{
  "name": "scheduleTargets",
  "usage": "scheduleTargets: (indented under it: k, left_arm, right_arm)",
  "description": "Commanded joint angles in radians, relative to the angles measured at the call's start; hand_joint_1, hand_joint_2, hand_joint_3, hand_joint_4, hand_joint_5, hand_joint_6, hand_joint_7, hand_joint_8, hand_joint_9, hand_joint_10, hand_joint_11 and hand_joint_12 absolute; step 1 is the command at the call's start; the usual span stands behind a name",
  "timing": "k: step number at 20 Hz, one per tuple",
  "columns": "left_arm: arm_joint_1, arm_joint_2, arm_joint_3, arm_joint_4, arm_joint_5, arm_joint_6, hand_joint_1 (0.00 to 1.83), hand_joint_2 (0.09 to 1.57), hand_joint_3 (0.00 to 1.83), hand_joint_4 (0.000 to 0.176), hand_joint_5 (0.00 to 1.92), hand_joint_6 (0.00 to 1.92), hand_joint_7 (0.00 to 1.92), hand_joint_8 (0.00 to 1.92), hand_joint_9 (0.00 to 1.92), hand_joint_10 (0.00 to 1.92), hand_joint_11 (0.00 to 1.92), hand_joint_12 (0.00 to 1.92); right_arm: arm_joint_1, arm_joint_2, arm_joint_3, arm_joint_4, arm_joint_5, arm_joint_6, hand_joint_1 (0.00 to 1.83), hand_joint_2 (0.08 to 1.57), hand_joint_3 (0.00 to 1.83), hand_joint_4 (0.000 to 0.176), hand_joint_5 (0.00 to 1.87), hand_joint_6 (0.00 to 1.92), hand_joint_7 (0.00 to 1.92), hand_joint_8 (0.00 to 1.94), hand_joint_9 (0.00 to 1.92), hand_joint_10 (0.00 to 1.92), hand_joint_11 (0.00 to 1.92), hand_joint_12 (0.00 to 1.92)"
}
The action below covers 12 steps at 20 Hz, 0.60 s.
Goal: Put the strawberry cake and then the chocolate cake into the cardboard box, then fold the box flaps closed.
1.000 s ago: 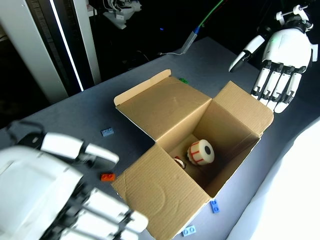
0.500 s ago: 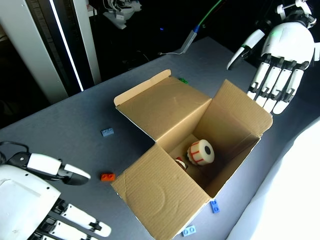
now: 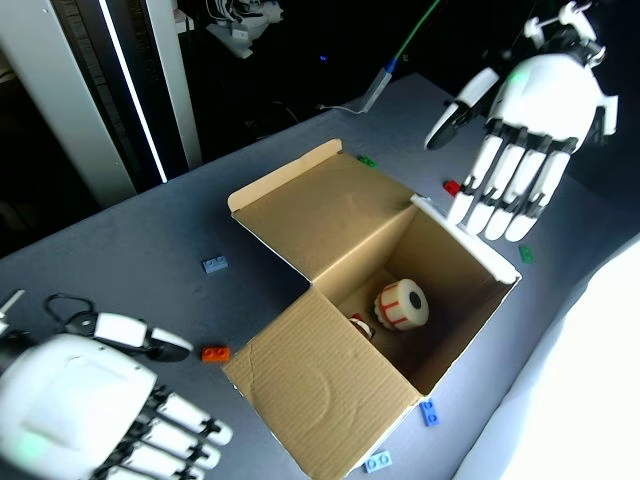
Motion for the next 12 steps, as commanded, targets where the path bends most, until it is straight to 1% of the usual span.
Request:
scheduleTargets:
  k: [1, 3, 6, 10, 11, 12]
  left_arm:
    - [-0.002, 0.01, -0.002, -0.081, 0.028, 0.009, 0.0, 1.26, 0.0, 0.0, 0.3, 0.01, 0.36, 0.0, 0.38, 0.01, 0.12, 0.69]
    - [0.018, -0.001, -0.018, -0.081, 0.065, 0.018, 0.0, 1.25, 0.0, 0.0, 0.29, 0.0, 0.35, 0.0, 0.38, 0.01, 0.12, 0.68]
    - [0.027, -0.022, -0.018, -0.081, 0.099, 0.028, 0.0, 1.23, 0.0, 0.0, 0.3, 0.0, 0.35, 0.0, 0.36, 0.0, 0.11, 0.67]
    - [0.055, -0.028, -0.03, -0.058, 0.12, 0.047, 0.0, 1.22, 0.0, 0.0, 0.29, 0.0, 0.34, 0.0, 0.35, 0.0, 0.09, 0.66]
    - [0.061, -0.028, -0.032, -0.052, 0.123, 0.049, 0.0, 1.24, 0.0, 0.0, 0.29, 0.01, 0.34, 0.0, 0.35, 0.0, 0.09, 0.66]
    - [0.065, -0.028, -0.032, -0.052, 0.124, 0.053, 0.0, 1.24, 0.0, 0.0, 0.33, 0.0, 0.37, 0.0, 0.38, 0.0, 0.13, 0.64]
  right_arm:
    - [0.006, 0.008, 0.013, 0.007, 0.121, 0.0, 0.1, 1.23, 0.01, 0.0, 0.38, 0.01, 0.41, 0.0, 0.29, 0.36, 0.0, 1.25]
    - [0.014, -0.02, 0.036, 0.007, 0.121, 0.003, 0.13, 1.23, 0.01, 0.0, 0.37, 0.01, 0.42, 0.01, 0.31, 0.37, 0.0, 1.25]
    - [0.047, -0.045, 0.055, 0.007, 0.12, -0.003, 0.13, 1.23, 0.0, 0.0, 0.36, 0.0, 0.43, 0.01, 0.3, 0.37, 0.0, 1.29]
    - [0.114, -0.047, 0.056, 0.007, 0.111, -0.002, 0.21, 1.21, 0.0, 0.0, 0.36, 0.01, 0.44, 0.01, 0.33, 0.39, 0.0, 1.3]
    - [0.132, -0.04, 0.053, 0.007, 0.107, 0.001, 0.21, 1.21, 0.0, 0.0, 0.36, 0.0, 0.44, 0.0, 0.31, 0.41, 0.0, 1.32]
    - [0.147, -0.032, 0.049, 0.007, 0.102, 0.001, 0.19, 1.22, 0.0, 0.0, 0.34, 0.0, 0.42, 0.0, 0.28, 0.43, 0.0, 1.29]
